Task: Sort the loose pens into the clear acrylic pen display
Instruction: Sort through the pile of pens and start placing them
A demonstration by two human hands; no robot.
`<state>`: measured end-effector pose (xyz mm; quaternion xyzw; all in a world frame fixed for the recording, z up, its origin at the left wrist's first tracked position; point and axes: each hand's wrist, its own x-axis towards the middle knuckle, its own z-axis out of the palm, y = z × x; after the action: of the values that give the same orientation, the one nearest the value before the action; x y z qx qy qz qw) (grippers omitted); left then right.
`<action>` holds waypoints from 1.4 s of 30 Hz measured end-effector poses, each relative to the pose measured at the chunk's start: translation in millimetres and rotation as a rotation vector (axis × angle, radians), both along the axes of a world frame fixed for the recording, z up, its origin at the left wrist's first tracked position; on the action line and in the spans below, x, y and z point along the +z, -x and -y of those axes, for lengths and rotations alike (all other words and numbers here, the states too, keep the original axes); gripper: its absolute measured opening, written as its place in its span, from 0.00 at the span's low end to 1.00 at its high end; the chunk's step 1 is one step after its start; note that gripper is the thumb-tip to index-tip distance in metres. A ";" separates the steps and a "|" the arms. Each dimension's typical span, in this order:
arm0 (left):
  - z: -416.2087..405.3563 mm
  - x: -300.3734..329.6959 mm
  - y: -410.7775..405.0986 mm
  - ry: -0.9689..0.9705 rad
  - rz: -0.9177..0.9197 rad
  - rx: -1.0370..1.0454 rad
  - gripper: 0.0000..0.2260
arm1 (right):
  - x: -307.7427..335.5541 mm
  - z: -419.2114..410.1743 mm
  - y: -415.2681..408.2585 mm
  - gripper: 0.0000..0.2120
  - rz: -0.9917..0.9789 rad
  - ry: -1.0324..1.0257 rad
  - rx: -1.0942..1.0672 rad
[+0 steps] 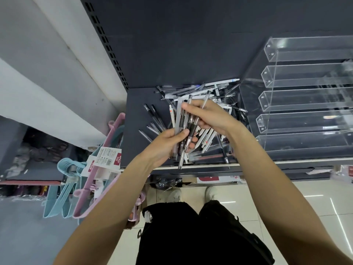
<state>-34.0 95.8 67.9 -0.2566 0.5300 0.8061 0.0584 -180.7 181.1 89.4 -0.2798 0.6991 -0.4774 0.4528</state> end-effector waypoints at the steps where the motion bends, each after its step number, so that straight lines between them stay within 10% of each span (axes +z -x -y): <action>1: -3.5 -1.2 2.7 0.000 0.000 0.009 0.08 | 0.3 -2.0 4.9 0.20 -0.002 -0.003 0.004; 16: -95.9 1.7 48.5 0.116 0.018 0.106 0.14 | 13.5 -83.2 96.9 0.11 0.037 0.100 -0.036; 25: -143.3 -8.7 56.0 -0.178 -0.131 0.826 0.11 | 19.7 -110.9 90.3 0.03 0.184 0.369 -0.284; 42: -140.0 -3.5 82.5 -0.440 -0.315 1.016 0.13 | -29.6 -107.6 13.9 0.04 -0.241 0.486 -0.052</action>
<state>-116.4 235.8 64.4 -0.3378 0.1623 0.8527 -0.3638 -194.5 288.7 59.7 -0.4171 0.6198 -0.6058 0.2736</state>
